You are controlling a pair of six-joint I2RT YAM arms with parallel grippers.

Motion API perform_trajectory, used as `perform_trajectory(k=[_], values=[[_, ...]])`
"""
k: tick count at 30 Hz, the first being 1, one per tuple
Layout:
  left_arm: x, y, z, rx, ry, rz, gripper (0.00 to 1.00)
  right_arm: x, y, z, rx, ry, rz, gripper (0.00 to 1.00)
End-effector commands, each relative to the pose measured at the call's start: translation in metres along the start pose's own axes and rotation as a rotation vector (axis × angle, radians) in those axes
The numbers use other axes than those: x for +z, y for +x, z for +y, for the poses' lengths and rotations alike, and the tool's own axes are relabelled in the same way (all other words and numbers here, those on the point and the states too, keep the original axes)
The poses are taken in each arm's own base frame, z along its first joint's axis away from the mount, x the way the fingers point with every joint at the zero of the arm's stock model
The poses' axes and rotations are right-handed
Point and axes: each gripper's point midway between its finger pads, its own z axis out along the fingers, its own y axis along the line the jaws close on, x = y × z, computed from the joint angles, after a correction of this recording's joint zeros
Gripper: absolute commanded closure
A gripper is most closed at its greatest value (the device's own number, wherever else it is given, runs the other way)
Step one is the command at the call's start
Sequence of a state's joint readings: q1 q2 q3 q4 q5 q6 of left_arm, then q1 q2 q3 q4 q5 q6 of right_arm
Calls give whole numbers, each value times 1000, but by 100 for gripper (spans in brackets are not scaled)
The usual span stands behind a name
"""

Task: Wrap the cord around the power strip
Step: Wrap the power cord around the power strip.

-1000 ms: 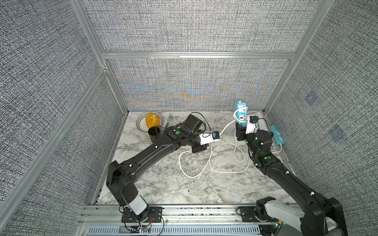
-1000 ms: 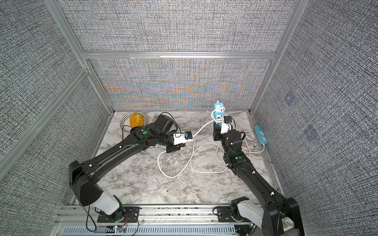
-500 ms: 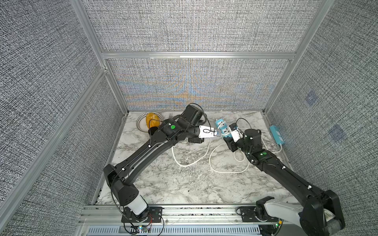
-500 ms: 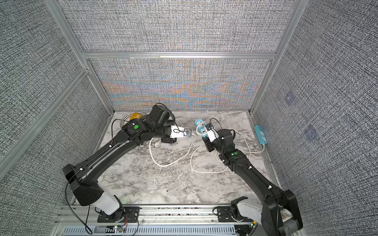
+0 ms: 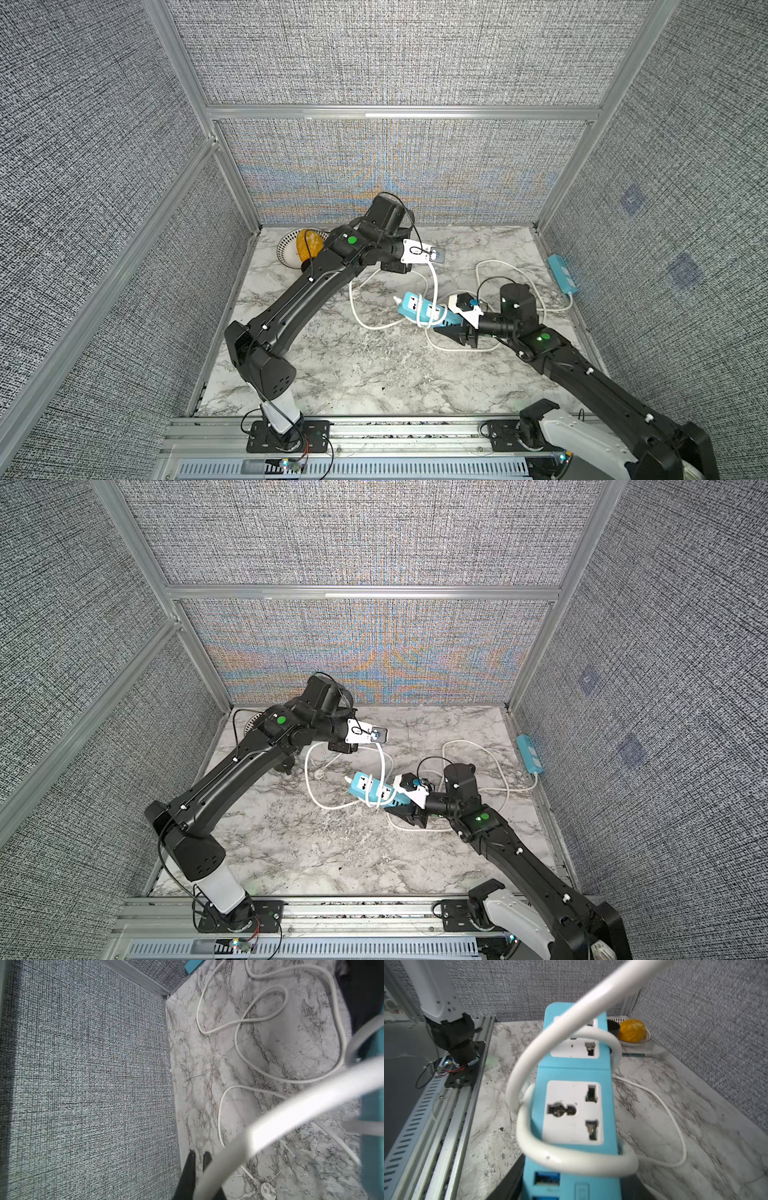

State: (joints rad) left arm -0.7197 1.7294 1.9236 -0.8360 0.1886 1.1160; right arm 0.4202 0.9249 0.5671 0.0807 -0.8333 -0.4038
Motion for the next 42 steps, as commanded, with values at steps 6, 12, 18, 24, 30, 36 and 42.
perform_trajectory(k=[6, 12, 18, 24, 30, 36, 42], values=[[18, -14, -15, -145, 113, -171, 100, -34, -96, 12, -177, 41, -410, 100], [30, -25, -29, -281, 174, -282, 100, -66, -126, -2, -202, 231, -635, 100], [41, -34, -36, -461, 233, -380, 100, -94, -127, -18, -172, 418, -785, 100], [57, -48, -48, -582, 367, -482, 100, -114, -131, -34, -174, 579, -835, 100], [77, -53, -56, -742, 430, -553, 99, -137, -126, -60, -142, 804, -831, 100], [84, -57, -71, -756, 426, -540, 99, -147, -110, -90, -81, 992, -745, 100], [88, -66, -72, -771, 385, -504, 97, -140, -91, -110, -45, 1074, -645, 100]])
